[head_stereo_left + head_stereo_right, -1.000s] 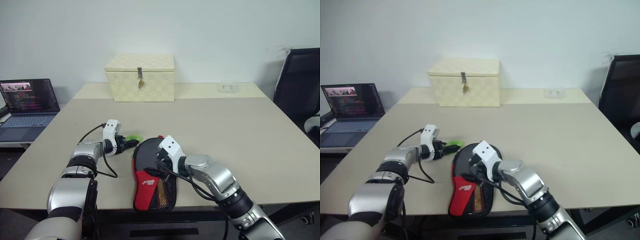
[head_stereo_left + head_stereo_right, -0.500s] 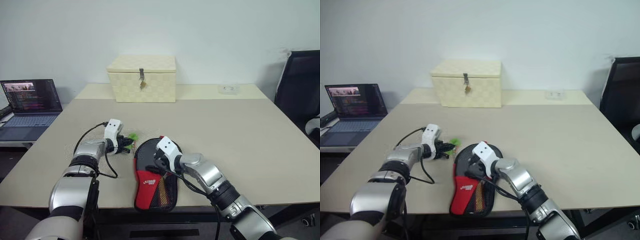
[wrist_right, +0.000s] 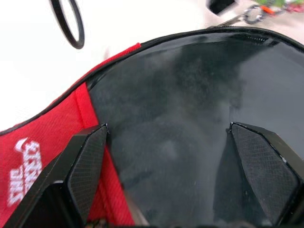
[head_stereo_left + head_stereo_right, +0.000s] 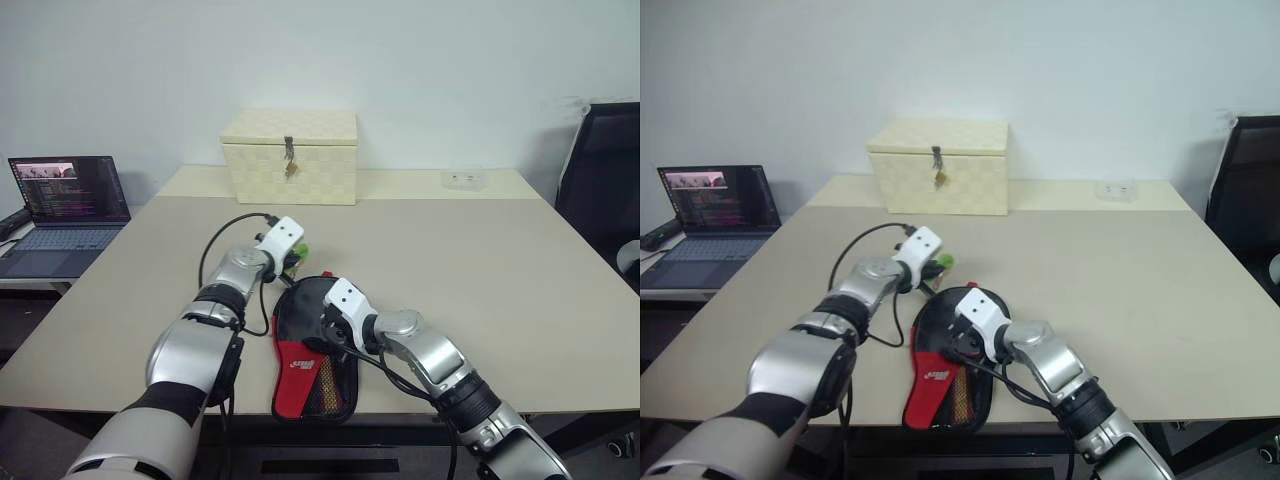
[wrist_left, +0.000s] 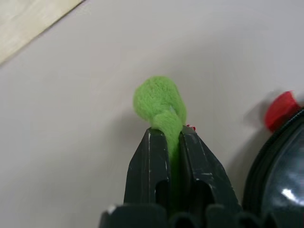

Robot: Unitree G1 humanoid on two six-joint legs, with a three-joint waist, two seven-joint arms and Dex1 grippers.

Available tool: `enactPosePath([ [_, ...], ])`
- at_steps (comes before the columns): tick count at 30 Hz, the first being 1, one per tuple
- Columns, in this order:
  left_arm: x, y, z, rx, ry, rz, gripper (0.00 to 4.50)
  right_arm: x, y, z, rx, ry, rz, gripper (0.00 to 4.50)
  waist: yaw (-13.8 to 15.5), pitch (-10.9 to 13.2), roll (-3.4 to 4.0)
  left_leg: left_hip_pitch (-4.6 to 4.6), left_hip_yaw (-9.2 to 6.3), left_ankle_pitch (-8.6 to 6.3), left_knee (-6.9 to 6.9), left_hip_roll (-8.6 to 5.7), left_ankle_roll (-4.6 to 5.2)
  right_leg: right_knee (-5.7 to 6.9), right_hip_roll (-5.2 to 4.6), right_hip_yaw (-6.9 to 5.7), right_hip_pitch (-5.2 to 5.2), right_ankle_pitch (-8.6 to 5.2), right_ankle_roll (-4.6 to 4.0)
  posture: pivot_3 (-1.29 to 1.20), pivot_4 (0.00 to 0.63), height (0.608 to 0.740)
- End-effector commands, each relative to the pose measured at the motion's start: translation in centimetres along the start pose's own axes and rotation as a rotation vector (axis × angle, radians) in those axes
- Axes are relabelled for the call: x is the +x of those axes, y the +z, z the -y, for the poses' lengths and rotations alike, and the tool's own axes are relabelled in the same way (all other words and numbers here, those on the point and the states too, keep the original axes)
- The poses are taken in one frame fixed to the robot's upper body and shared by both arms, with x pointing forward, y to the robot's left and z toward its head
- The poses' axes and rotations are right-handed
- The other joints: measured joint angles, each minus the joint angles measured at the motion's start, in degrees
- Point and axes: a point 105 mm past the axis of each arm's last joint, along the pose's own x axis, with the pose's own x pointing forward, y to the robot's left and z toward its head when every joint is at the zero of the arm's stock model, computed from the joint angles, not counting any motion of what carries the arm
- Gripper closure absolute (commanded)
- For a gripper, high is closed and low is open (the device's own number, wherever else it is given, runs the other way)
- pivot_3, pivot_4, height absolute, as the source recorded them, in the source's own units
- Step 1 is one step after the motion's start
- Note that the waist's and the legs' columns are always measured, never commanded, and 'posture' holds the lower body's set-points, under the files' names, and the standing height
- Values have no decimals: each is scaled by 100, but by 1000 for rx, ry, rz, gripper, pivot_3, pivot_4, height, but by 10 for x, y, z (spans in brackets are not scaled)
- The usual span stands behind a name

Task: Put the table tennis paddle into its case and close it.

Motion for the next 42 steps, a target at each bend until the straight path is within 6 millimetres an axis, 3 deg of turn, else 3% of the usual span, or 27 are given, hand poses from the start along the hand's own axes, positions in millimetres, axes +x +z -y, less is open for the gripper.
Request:
enactPosePath([
  [1, 5, 52, 5, 190, 15, 105, 4496, -2, -52, -12, 33, 36, -197, 0, 17, 0, -1, 0, 0, 0, 0, -1, 0, 0, 0, -1, 1, -1, 1, 0, 150, 740],
  [9, 15, 90, 43, 356, -39, 198, 4496, -11, -63, -18, 36, 48, -232, 0, 73, -4, 0, -1, 2, 0, -1, -5, 0, -4, -1, 1, 3, -4, 7, 0, 150, 740],
  [12, 18, 121, 83, 492, -149, 300, 4496, -12, -64, -22, 38, 58, -236, 0, 98, -5, 1, -3, 0, 0, -2, -7, 0, -7, -4, -1, 4, -7, 11, 0, 150, 740],
  [15, 17, 132, 104, 533, -221, 352, 4496, -11, -63, -23, 39, 57, -235, 0, 111, -6, 1, -3, 1, -1, -2, -14, 0, -18, -12, -10, 18, -11, 18, 0, 150, 740],
  [18, 14, 136, 132, 559, -352, 397, 4496, -9, -60, -24, 40, 55, -227, 0, 95, -11, 10, 1, 2, -1, -2, -14, 1, -20, -12, -4, 20, -12, 20, 0, 150, 740],
  [23, 12, 118, 149, 566, -490, 383, 4496, -7, -57, -21, 41, 49, -217, 0, 68, -17, 21, 7, 7, -1, -3, -12, 1, -15, -7, -1, 21, -12, 20, 0, 150, 740],
  [25, 11, 108, 150, 552, -530, 357, 4496, -5, -54, -20, 42, 45, -211, 0, 65, -19, 23, 12, 6, -1, -3, -12, 1, -15, -6, 0, 25, -12, 20, 0, 150, 740],
  [31, 10, 89, 140, 509, -561, 311, 2460, -1, -47, -16, 49, 44, -189, 0, 1, -21, 26, 21, 2, -1, -2, -10, 2, -11, -1, 3, 32, -12, 20, 0, 150, 740],
  [35, 8, 90, 114, 410, -485, 326, 1021, 3, -38, -12, 57, 41, -164, 0, -73, -21, 26, 24, 1, -1, -1, -8, 2, -6, 1, 5, 32, -12, 20, 0, 150, 740],
  [42, -8, 103, 70, 261, -405, 428, 1021, 5, -18, -10, 107, 47, -87, 0, -83, -21, 26, 50, -7, -1, 1, -4, 2, -2, 2, -2, 59, -12, 20, 0, 150, 740],
])
